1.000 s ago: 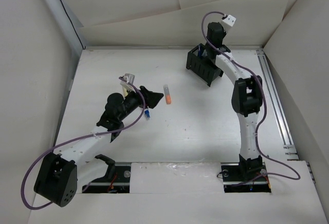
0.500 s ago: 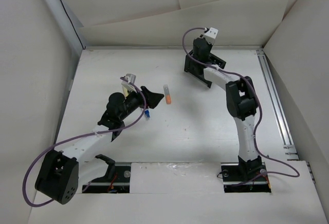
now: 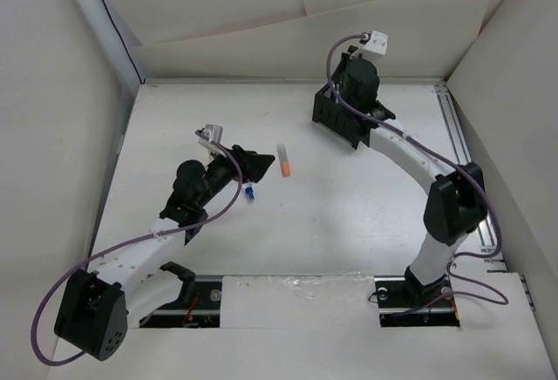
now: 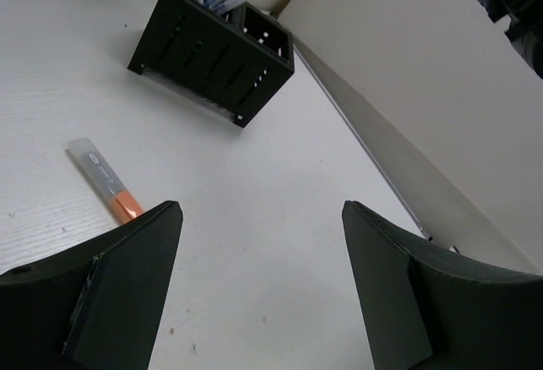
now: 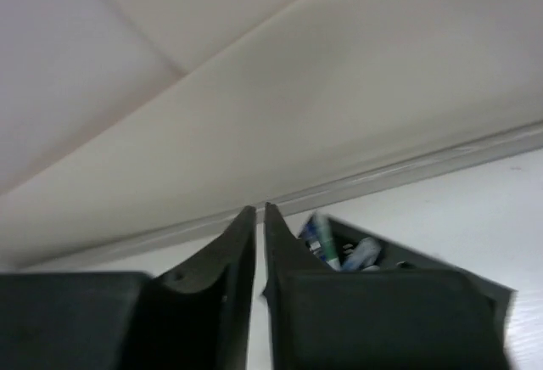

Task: Sort the stationery into containers
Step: Place the pen in the storage box, then pick up the stationery from the center of the board.

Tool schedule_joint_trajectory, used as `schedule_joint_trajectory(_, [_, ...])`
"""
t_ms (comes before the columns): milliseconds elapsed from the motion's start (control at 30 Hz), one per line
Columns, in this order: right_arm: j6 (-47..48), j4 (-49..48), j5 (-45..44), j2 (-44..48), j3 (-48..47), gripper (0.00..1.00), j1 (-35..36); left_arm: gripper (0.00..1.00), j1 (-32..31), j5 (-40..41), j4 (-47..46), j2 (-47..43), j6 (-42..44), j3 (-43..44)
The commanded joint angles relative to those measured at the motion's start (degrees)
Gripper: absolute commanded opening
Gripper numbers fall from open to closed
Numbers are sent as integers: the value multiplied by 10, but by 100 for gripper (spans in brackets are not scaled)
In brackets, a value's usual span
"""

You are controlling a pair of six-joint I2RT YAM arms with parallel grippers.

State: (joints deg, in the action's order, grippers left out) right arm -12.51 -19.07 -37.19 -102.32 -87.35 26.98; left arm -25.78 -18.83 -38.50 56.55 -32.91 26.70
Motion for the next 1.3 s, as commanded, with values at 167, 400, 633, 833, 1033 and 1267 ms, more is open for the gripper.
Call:
schedule_joint_trajectory(167, [-48,156,190,-5,60,0,82,73,-1,79,0,-90,-7,-20])
schedule_joint_trajectory(400, [-53,184,265,-74,39,0,169,73,-1,242,73,-195,-44,-51])
schedule_joint_trajectory(633, [-74,208,213,-113,13,0,196,73,-1,322,107,-234,-66,-62])
schedule_joint_trajectory(833, [-83,236,279,-137,-11,29,178,72,-1,316,107,-231,-77,-62])
schedule_joint_trajectory(1033, [-78,250,328,-183,-73,71,201,72,-1,354,113,-310,-77,-92])
schedule_joint_trajectory(1267, [-83,323,335,-278,-199,71,218,72,-1,360,102,-328,-77,-104])
